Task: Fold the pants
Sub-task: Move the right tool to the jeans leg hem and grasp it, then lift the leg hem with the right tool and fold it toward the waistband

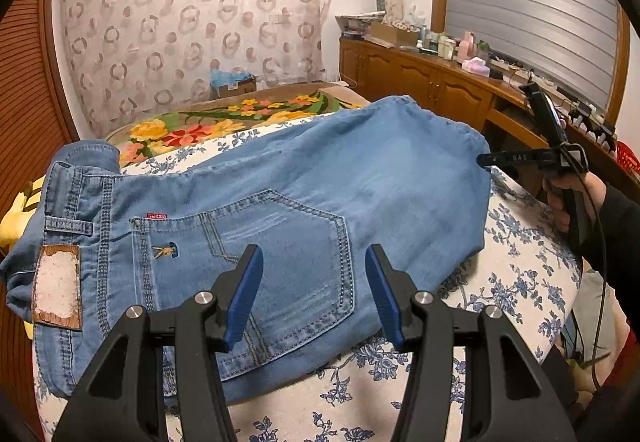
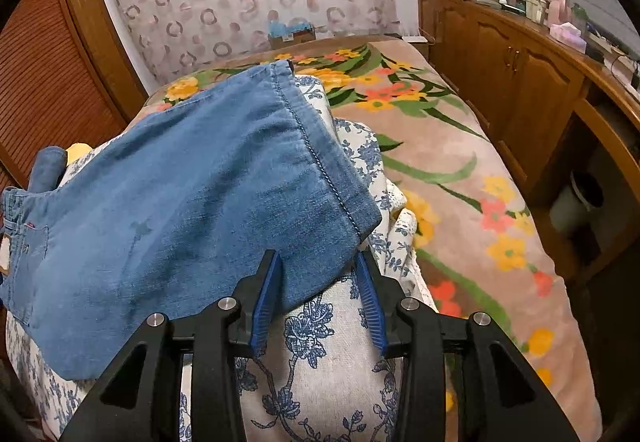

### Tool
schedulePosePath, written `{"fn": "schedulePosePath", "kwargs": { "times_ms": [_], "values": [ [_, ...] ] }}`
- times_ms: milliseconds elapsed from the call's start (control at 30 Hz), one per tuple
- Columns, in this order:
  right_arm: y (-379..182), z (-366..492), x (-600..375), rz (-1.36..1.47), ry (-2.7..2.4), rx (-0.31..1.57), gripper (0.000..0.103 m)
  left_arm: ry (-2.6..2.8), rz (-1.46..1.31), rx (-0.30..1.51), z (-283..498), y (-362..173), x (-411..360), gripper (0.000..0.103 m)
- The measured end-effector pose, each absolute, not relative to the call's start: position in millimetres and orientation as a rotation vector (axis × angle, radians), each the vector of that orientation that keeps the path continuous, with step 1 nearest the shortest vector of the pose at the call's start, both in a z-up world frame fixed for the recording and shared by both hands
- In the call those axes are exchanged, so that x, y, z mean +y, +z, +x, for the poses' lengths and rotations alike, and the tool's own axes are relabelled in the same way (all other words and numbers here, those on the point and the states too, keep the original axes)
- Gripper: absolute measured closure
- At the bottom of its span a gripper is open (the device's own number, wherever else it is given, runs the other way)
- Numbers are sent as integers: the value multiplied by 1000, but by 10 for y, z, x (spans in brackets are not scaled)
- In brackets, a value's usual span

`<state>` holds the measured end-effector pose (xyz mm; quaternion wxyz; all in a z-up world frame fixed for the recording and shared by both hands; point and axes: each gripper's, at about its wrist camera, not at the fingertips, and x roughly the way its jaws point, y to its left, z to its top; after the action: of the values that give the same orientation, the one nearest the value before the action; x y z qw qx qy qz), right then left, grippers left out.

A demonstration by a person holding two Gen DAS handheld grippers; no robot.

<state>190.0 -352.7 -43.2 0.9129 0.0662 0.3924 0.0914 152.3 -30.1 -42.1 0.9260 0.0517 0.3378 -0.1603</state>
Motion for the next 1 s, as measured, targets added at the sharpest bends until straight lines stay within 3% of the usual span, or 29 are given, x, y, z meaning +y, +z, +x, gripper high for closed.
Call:
{"fn": "schedulePosePath", "kwargs": {
  "times_ms": [67,133,233,533,1000],
  "values": [
    [-424,1880,-3522,114,171,796,76,-328,107,695,1520,-434,-301,49],
    [-406,1862,-3526,94,158,776,91,-326,107,697,1527,-452,-292,49],
    [-337,1779,-3535,97,182,741,100,-322,103,702,1531,-469,-271,49],
    [119,1471,-3146,9,287,602,102,-286,82,691,1463,-442,-32,49],
    [1023,633,-1432,-115,800,444,102,-165,12,649,1185,-310,756,49]
  ]
}}
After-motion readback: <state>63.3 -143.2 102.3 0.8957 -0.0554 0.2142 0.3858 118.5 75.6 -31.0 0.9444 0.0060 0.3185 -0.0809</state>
